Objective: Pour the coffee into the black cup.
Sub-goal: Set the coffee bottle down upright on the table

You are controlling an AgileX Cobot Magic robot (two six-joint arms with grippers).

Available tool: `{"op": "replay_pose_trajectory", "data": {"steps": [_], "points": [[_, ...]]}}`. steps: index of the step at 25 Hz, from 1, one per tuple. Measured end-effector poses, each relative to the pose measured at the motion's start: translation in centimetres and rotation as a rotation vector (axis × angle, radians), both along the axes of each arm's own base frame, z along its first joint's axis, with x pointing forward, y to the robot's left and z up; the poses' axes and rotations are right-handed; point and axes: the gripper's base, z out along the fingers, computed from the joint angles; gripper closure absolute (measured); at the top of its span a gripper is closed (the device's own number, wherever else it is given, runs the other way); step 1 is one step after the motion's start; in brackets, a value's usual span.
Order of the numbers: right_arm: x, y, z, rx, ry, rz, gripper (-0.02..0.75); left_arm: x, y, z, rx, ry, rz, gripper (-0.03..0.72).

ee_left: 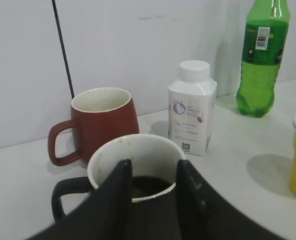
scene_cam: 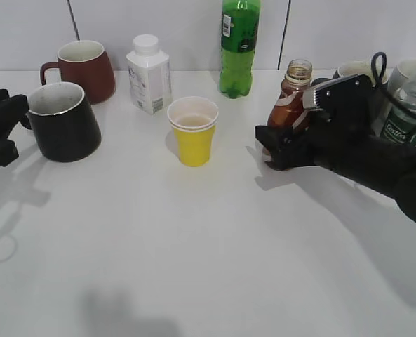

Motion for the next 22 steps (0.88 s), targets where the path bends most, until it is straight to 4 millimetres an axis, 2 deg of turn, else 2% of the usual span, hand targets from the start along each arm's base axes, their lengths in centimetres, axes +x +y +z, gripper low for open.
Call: {"op": "replay_pose_trajectory", "data": {"steps": [7,11,15,20,22], "points": [[-2.2,-0.9,-0.4,-0.009,0.054,-0.019,0.1,0.0,0.1,-0.5,0.022,0.047,0.011,0.44],[-3.4,-1.7,0.0,0.002,0.072,-0.066,0.1,-0.1,0.0,-0.9,0.009,0.105,0.024,0.372],[-4.6,-2.3,0.3,-0.025,0.112,-0.082,0.102,-0.4,-0.8,-1.5,0.009,0.199,0.033,0.315],[-5.2,-2.9,1.4,-0.084,0.177,-0.105,0.111,-0.6,-1.7,-1.0,0.008,0.355,0.068,0.301],[-5.5,-3.1,2.3,-0.089,0.202,-0.123,0.119,-0.4,-1.7,-0.6,-0.007,0.471,0.131,0.301]]}}
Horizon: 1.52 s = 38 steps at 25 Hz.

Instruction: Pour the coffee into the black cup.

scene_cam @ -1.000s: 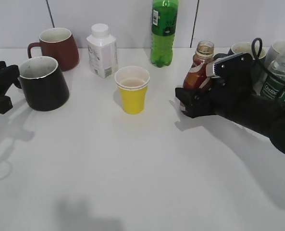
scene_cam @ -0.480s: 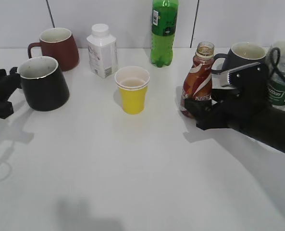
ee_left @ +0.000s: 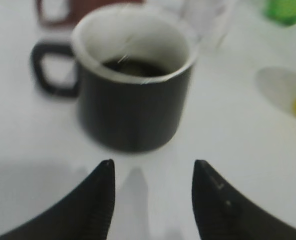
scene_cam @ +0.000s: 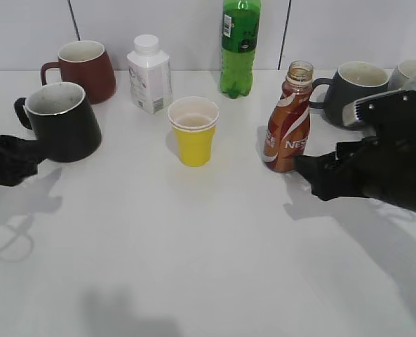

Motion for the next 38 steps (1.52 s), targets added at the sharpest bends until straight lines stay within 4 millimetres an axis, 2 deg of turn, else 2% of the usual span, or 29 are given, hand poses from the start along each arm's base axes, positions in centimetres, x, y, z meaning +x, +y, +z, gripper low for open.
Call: {"op": "replay_pose_trajectory", "data": {"steps": [6,10,13,16,20,25,27,31,38], "points": [[0.0,-0.8,3.0,-0.076,0.159,-0.092,0.139,0.5,-0.2,3.3,-0.014,0.307,0.194,0.301],[0.0,-1.5,6.8,-0.109,0.229,-0.169,0.141,0.1,-0.6,5.7,0.016,0.447,0.228,0.301],[-0.5,-2.0,9.9,-0.123,0.252,-0.208,0.142,-0.9,-1.0,7.8,0.049,0.472,0.195,0.301],[-2.0,-2.5,12.4,-0.118,0.27,-0.218,0.143,-2.9,-1.5,9.9,0.069,0.439,0.118,0.301],[-4.9,-3.0,15.1,-0.013,0.262,-0.211,0.144,-6.0,-1.7,12.6,0.057,0.333,0.014,0.301],[-9.4,-4.3,17.7,0.028,0.207,-0.183,0.145,-10.7,0.1,15.9,-0.001,0.135,-0.049,0.301],[-11.8,-5.2,18.3,0.043,0.176,-0.175,0.146,-12.1,0.9,15.6,0.009,0.112,-0.06,0.301],[-16.1,-6.6,17.6,0.045,0.156,-0.163,0.146,-15.5,2.7,14.0,0.021,0.113,-0.067,0.301],[-22.8,-9.1,15.5,0.042,0.087,-0.148,0.146,-21.1,5.6,12.0,0.034,0.024,-0.103,0.301]]}}
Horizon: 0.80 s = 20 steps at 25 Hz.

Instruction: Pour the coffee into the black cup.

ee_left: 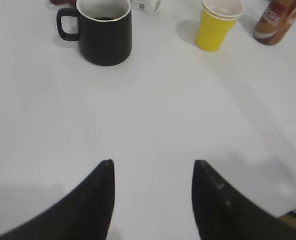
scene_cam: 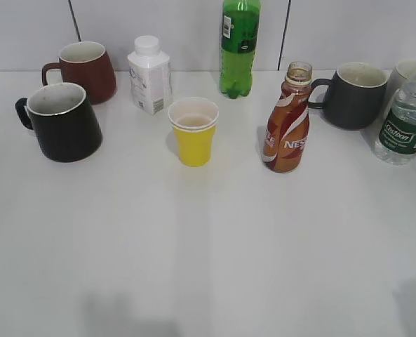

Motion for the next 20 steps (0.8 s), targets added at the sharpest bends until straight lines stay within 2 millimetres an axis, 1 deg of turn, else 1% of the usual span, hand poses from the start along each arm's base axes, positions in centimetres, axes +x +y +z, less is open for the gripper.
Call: {"op": "replay_pose_trajectory", "data": {"steps": [4,7,11,20], "points": [[-2.0,-1.1,-1.9,-0.033,-0.02,-0.019,0.147,-2.4,0.9,-0.8,0.001,-0.05,-0.052,0.301],[-2.8,-1.4,-2.2,-0.021,-0.076,-0.025,0.147,-3.5,1.4,-1.1,0.001,-0.087,-0.078,0.301],[-2.6,-1.4,-2.7,-0.027,-0.089,-0.031,0.147,-3.3,1.4,-2.0,0.024,-0.078,-0.076,0.302],[-2.5,-1.4,-2.7,-0.027,-0.094,-0.032,0.147,-2.6,1.0,-2.4,0.013,-0.12,-0.074,0.306]]}}
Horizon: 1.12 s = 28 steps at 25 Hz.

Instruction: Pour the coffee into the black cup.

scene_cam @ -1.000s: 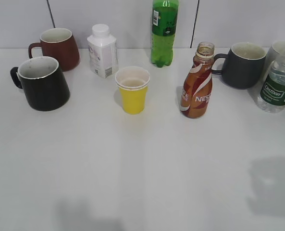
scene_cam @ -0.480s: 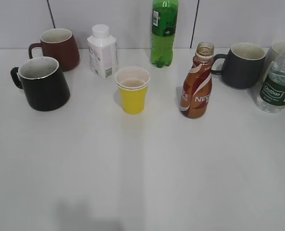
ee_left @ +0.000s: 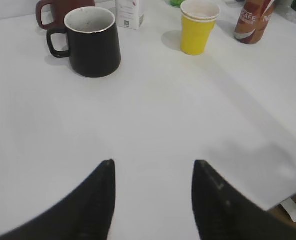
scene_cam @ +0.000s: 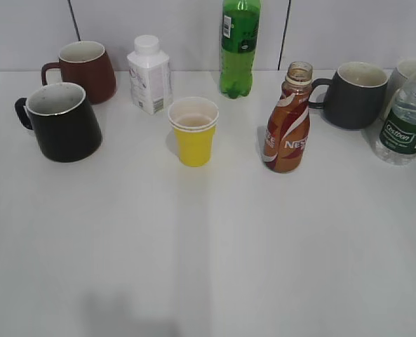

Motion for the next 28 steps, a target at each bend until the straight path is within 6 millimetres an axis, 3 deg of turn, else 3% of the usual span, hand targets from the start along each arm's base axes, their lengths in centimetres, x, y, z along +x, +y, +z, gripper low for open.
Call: {"op": "replay_pose_trajectory", "data": {"steps": [12,17,28], "points": [[0.0,0.02,0.01,0.003,0.0,0.001,0.148,0.02,-0.02,0.01,-0.002,-0.003,0.003,0.307],[-0.01,0.04,0.01,0.004,0.001,-0.009,0.148,-0.02,-0.1,-0.01,-0.001,-0.002,0.107,0.307],[-0.06,0.19,0.03,0.006,-0.003,-0.245,0.148,-0.09,-0.28,0.0,-0.001,-0.003,0.325,0.307]]}}
